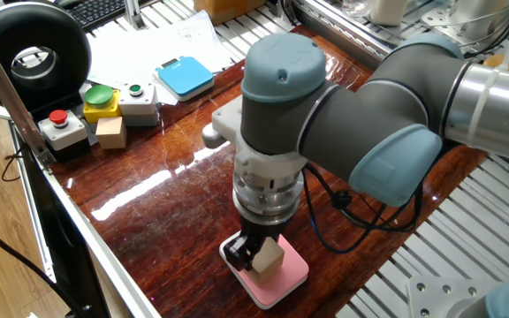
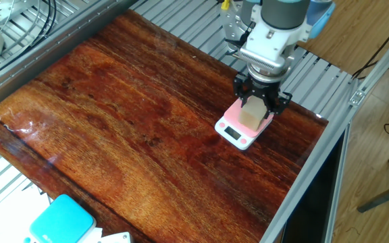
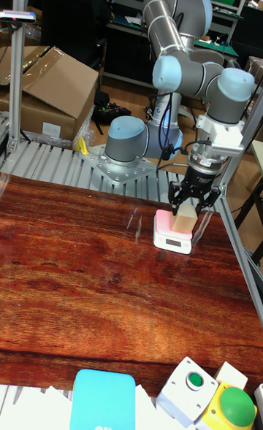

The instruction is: Remove the object from the scale

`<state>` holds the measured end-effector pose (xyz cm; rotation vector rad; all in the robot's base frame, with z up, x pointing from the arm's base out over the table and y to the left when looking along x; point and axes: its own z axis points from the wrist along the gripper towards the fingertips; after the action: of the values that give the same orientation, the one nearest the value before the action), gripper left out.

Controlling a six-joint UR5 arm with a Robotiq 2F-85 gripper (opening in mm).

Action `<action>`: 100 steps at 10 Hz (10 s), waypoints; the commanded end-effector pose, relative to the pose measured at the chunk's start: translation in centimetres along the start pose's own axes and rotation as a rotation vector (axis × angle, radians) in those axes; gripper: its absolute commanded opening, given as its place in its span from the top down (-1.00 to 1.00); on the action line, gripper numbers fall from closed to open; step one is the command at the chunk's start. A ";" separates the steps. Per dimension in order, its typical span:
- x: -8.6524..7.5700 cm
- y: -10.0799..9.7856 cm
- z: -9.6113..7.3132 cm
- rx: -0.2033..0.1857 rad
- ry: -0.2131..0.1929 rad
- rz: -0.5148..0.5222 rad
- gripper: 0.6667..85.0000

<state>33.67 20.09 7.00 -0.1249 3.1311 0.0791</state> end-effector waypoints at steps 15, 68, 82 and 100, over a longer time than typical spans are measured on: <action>-3.9 -6.8 -3.8 0.086 -0.057 -0.124 0.99; -17.9 -24.1 1.3 -0.026 0.024 -0.044 -0.03; -16.4 -24.5 -1.5 -0.035 0.069 -0.105 -0.42; -13.5 -24.7 -14.4 0.066 0.040 0.025 0.99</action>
<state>49.88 -4.07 18.08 -0.1623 3.1581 0.0016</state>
